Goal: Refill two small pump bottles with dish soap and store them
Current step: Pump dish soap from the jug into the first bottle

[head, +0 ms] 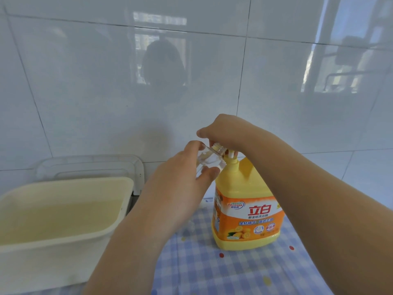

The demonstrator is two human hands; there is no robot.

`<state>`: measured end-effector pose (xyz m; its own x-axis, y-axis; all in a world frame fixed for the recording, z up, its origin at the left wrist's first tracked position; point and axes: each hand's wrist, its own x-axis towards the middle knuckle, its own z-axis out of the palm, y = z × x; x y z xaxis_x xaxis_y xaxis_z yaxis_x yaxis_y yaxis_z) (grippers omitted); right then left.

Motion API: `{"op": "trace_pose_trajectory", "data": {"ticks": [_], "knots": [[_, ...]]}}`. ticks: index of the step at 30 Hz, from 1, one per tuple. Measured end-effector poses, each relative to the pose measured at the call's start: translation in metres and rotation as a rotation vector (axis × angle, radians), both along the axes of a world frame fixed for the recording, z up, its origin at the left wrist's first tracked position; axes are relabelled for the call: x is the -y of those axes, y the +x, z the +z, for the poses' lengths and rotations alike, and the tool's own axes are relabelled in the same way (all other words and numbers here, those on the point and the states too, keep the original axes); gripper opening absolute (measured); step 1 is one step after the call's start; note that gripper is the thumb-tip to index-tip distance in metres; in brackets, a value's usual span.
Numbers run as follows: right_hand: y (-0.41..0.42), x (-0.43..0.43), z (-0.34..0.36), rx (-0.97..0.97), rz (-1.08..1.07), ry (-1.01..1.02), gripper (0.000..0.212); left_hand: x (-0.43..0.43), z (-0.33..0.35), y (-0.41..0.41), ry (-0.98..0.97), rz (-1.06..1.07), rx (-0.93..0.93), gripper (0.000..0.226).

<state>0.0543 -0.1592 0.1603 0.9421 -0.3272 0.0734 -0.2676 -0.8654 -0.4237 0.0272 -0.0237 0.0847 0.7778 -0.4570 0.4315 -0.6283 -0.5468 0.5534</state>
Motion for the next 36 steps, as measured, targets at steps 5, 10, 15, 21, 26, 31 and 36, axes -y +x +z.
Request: {"op": "trace_pose_trajectory", "data": {"ticks": [5, 10, 15, 21, 26, 31, 36], "knots": [[0.001, 0.003, -0.003, 0.005, 0.001, 0.0, 0.035, -0.001, 0.0, 0.002, 0.003, -0.009, -0.016, 0.041], [0.006, 0.004, -0.014, 0.039, 0.002, -0.025, 0.038, -0.002, -0.001, 0.004, 0.072, -0.011, -0.037, 0.039], [0.006, 0.005, -0.014, 0.042, 0.009, 0.008, 0.037, -0.001, -0.002, 0.004, 0.083, -0.009, -0.026, 0.04], [0.008, 0.007, -0.016, 0.07, 0.013, 0.0, 0.037, -0.002, -0.002, 0.004, 0.076, -0.016, -0.024, 0.041], [0.007, 0.005, -0.013, 0.056, 0.011, 0.021, 0.036, -0.002, 0.0, 0.002, 0.036, -0.016, -0.029, 0.042], [0.004, 0.006, -0.004, 0.045, -0.009, 0.037, 0.034, -0.002, 0.004, -0.003, -0.004, -0.009, 0.0, 0.043], [0.002, 0.004, 0.002, 0.024, -0.02, -0.001, 0.033, -0.001, 0.004, -0.005, -0.008, 0.008, 0.029, 0.044]]}}
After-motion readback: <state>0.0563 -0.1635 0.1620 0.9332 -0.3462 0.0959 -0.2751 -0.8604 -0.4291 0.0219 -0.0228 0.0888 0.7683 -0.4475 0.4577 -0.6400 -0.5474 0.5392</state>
